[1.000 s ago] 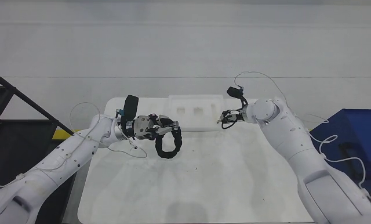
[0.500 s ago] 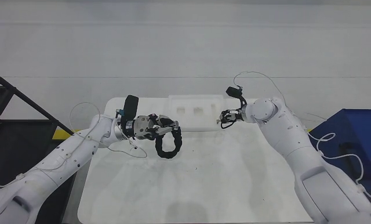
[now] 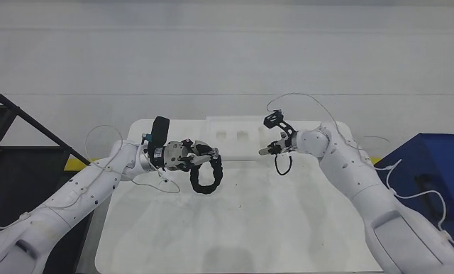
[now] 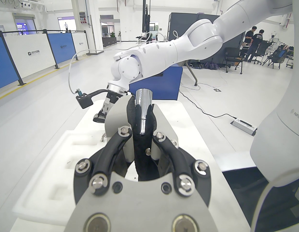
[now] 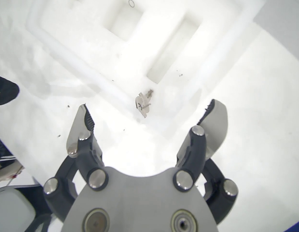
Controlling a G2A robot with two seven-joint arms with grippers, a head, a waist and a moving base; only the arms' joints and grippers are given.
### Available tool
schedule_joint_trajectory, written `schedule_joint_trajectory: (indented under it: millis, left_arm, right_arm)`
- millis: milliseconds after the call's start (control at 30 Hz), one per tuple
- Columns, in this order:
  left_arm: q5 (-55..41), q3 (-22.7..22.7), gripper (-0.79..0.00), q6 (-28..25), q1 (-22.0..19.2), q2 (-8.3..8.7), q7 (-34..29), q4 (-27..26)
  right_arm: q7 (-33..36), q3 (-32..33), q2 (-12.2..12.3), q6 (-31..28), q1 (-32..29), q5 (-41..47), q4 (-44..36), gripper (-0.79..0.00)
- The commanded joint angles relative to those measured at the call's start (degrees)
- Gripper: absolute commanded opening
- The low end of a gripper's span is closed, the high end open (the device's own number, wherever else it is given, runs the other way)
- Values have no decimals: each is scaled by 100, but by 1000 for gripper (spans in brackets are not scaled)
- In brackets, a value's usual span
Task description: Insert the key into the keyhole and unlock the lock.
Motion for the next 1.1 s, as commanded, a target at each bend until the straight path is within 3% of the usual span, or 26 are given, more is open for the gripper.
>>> schedule_joint_trajectory:
  millis: [0,133,267,300,500,1067]
  left_arm:
    - [0,0,-785,0,0,0,0,0]
    - [0,0,-785,0,0,0,0,0]
    - [0,0,-785,0,0,0,0,0]
    - [0,0,-785,0,0,0,0,0]
    - [0,0,-785,0,0,0,0,0]
    - [0,0,-785,0,0,0,0,0]
  right_arm:
    - [-112,-23,52,41,-123,-354,-276,0]
    - [-99,0,157,24,-304,-785,-620,0]
    - [17,88,246,-104,-425,-958,-866,-160]
    - [63,107,264,-130,-455,-986,-917,-231]
    - [151,200,323,-133,-592,-1051,-1149,-397]
    - [-60,93,165,-1,-415,-1019,-770,-474]
